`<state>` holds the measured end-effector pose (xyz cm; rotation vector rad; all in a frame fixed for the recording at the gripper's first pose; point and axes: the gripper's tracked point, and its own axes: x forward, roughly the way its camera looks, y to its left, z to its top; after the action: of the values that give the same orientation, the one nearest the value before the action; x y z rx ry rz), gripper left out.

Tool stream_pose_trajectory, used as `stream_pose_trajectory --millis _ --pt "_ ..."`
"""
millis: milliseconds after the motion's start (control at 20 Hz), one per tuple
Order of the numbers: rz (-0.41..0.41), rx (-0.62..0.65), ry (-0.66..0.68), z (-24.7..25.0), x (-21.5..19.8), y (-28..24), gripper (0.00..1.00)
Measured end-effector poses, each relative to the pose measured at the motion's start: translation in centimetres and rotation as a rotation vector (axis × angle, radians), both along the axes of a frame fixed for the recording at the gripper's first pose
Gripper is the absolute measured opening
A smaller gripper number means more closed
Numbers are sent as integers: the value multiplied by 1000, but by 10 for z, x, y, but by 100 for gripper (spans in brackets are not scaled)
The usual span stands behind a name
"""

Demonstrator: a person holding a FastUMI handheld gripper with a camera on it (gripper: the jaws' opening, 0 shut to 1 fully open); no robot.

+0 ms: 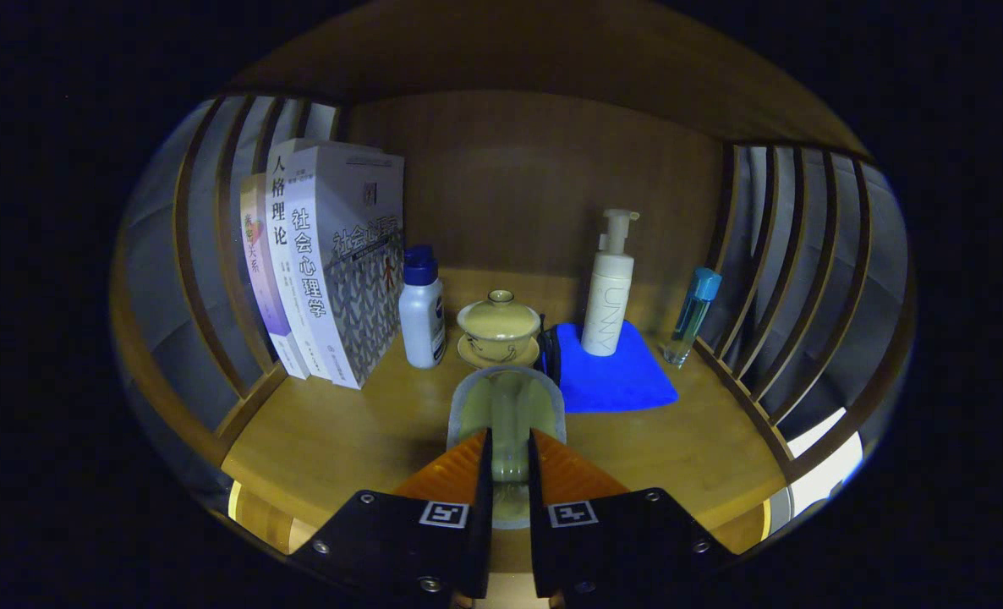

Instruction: Pull open the drawer, take out the items inside it, and place them on the countertop above the cabinet.

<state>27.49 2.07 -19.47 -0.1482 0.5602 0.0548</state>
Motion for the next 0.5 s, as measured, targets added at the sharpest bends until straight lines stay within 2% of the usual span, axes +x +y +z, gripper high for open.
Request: stream_pose_trajectory --millis 100,200,350,500 --pt "10 24 8 -6 2 2 24" --pt "29 54 -3 -1 -1 7 37" --pt "84 125 -92 26 -20 23 97" --pt "91 141 -196 58 -55 23 98"
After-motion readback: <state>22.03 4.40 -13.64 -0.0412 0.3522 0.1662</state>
